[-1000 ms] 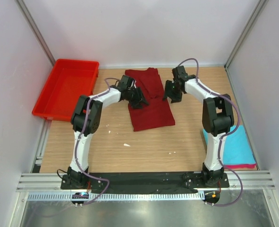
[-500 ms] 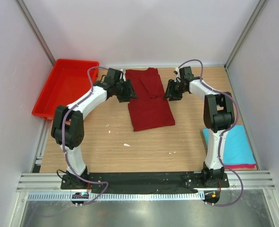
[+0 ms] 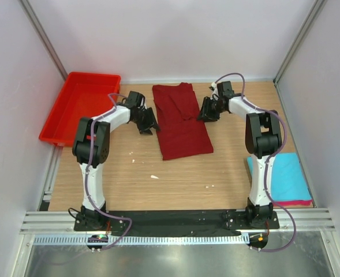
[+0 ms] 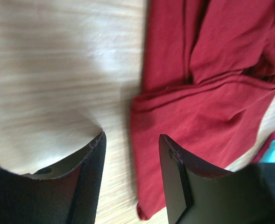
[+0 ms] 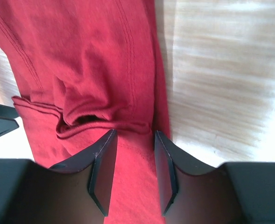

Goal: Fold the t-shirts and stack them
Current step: Fold the tshirt

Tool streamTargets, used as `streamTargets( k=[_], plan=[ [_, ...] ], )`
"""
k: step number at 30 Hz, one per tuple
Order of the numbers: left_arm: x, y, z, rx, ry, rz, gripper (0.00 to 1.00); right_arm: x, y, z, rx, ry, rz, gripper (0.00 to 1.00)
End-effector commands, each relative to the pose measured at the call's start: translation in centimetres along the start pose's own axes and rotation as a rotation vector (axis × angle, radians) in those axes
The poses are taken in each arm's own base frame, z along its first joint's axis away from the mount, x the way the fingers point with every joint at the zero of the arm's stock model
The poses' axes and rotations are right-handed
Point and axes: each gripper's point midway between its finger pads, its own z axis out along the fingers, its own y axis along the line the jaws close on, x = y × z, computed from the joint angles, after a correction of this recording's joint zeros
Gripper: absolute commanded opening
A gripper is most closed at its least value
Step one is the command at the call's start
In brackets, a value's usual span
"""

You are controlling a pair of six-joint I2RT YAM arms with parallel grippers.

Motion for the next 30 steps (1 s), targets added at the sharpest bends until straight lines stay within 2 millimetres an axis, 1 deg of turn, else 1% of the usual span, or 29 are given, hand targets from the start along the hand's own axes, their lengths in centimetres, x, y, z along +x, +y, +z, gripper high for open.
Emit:
streamTargets(
  k=[1,2,3,5,7,10,12,13,15,16,17,18,19,20,21,22,23,27,30],
  plan=[
    [-1.6,-2.1,0.2,0.076,-0.025,-0.011,0.49,-2.6,1.2,-0.4,-0.025,-0.064,-0.039,0.43],
    [-1.8,-2.4,0.4,0.097,-0.025,-0.014,0.48,-2.5,1.1,-0.2,-0.026,-0.057,-0.033,0.41],
    [-1.6,-2.3,1.0,0.098,-0.013,-0.03,0.47,-2.7,1.3,-0.2,-0.031,-0.061,-0.036,0.38],
    [-1.8,-2.4,1.4,0.101,-0.01,-0.037,0.43,-2.8,1.4,-0.1,-0.036,-0.059,-0.028,0.35],
    [-2.1,-2.1,1.5,0.092,-0.017,-0.048,0.42,-2.9,1.5,0.0,-0.041,-0.058,-0.029,0.35],
    [-2.4,-2.1,1.5,0.098,-0.021,-0.054,0.39,-2.8,1.3,0.1,-0.035,-0.054,-0.027,0.35],
    [-2.7,-2.2,1.6,0.103,-0.025,-0.053,0.31,-2.8,1.2,0.1,-0.029,-0.052,-0.028,0.33],
    [-2.8,-2.1,1.7,0.102,-0.025,-0.054,0.21,-2.8,1.2,0.1,-0.028,-0.052,-0.028,0.3],
    [-3.1,-2.2,1.3,0.1,-0.036,-0.053,0.09,-3.2,1.3,-0.3,-0.022,-0.062,-0.031,0.23],
    [-3.4,-2.5,0.8,0.103,-0.048,-0.047,0.0,-3.3,1.4,-0.5,-0.015,-0.066,-0.031,0.2],
    [-3.4,-2.7,0.5,0.106,-0.054,-0.043,0.0,-3.1,1.2,-0.8,0.003,-0.058,-0.023,0.12],
    [-3.8,-3.2,-0.5,0.112,-0.075,-0.034,0.0,-3.4,1.4,-1.6,0.016,-0.061,-0.023,0.06],
    [-3.6,-3.1,-0.4,0.11,-0.072,-0.036,0.0,-3.7,1.5,-2.0,0.023,-0.074,-0.026,0.06],
    [-3.8,-3.5,-1.4,0.114,-0.095,-0.03,0.0,-3.8,1.7,-2.5,0.032,-0.08,-0.027,0.02],
    [-3.9,-3.7,-1.9,0.117,-0.107,-0.026,0.0,-3.6,1.6,-2.9,0.044,-0.082,-0.021,0.02],
    [-4.0,-3.9,-2.5,0.12,-0.12,-0.026,0.0,-4.0,2.1,-3.9,0.04,-0.102,-0.028,0.01],
    [-4.1,-4.4,-3.7,0.13,-0.143,-0.02,0.0,-3.6,2.0,-4.2,0.047,-0.097,-0.025,0.01],
    [-4.2,-5.3,-5.4,0.15,-0.177,-0.014,0.0,-3.5,2.4,-5.9,0.057,-0.121,-0.034,0.01],
    [-4.2,-5.7,-5.5,0.168,-0.17,-0.022,0.0,-3.7,2.8,-6.6,0.052,-0.13,-0.037,0.01]
  ],
)
